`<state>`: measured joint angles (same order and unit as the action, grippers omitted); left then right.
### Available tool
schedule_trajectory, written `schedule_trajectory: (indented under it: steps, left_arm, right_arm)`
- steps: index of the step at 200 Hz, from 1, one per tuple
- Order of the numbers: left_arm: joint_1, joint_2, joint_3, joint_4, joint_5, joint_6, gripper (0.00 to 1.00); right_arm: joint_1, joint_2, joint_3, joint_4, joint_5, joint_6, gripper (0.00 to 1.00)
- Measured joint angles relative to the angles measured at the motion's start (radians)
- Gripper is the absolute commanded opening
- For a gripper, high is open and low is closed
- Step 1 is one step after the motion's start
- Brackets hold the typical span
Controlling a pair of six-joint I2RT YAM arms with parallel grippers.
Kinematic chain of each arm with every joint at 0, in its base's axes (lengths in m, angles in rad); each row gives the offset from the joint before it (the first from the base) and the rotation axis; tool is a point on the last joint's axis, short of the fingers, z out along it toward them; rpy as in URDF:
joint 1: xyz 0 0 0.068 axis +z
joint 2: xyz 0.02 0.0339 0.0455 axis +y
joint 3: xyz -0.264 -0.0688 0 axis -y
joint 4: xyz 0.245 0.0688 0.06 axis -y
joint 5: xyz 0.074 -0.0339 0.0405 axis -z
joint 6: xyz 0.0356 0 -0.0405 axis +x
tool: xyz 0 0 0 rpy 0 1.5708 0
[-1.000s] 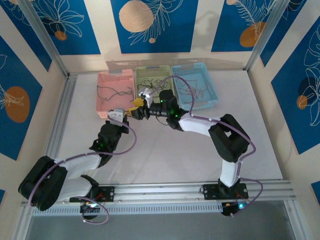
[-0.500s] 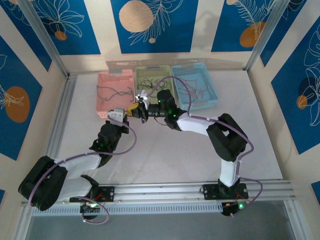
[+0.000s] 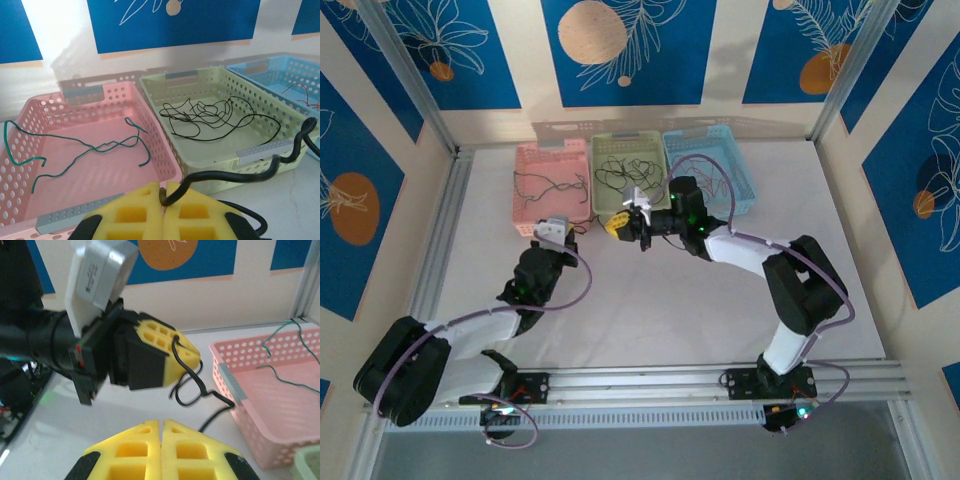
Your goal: Untangle the cables
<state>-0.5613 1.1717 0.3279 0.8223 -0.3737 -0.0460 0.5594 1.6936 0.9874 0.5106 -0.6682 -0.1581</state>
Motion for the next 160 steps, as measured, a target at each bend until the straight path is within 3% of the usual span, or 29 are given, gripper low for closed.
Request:
schedule_trajectory:
  steps: [39,90,107,133,160]
  left_arm:
    - [0.000,-0.015,0.000,-0.032,0.050,-0.005,0.00]
    - [0.000,-0.020,0.000,-0.056,0.122,-0.005,0.00]
    - [0.007,-0.021,0.000,-0.056,0.122,-0.007,0.00]
    - [0.017,-0.018,0.000,-0.058,0.124,-0.008,0.00]
    - [0.017,-0.006,0.007,-0.074,0.138,-0.008,0.00]
  right_arm:
    - [-0.034,-0.026,-0.084,0.084,0.103,-0.034,0.00]
    - [-0.042,-0.066,-0.205,0.279,0.347,-0.031,0.00]
    - [-0.093,-0.097,-0.253,0.338,0.407,0.010,0.00]
    - [-0.204,-0.113,-0.284,0.399,0.468,0.065,0.00]
    - [-0.205,-0.113,-0.284,0.426,0.470,0.093,0.00]
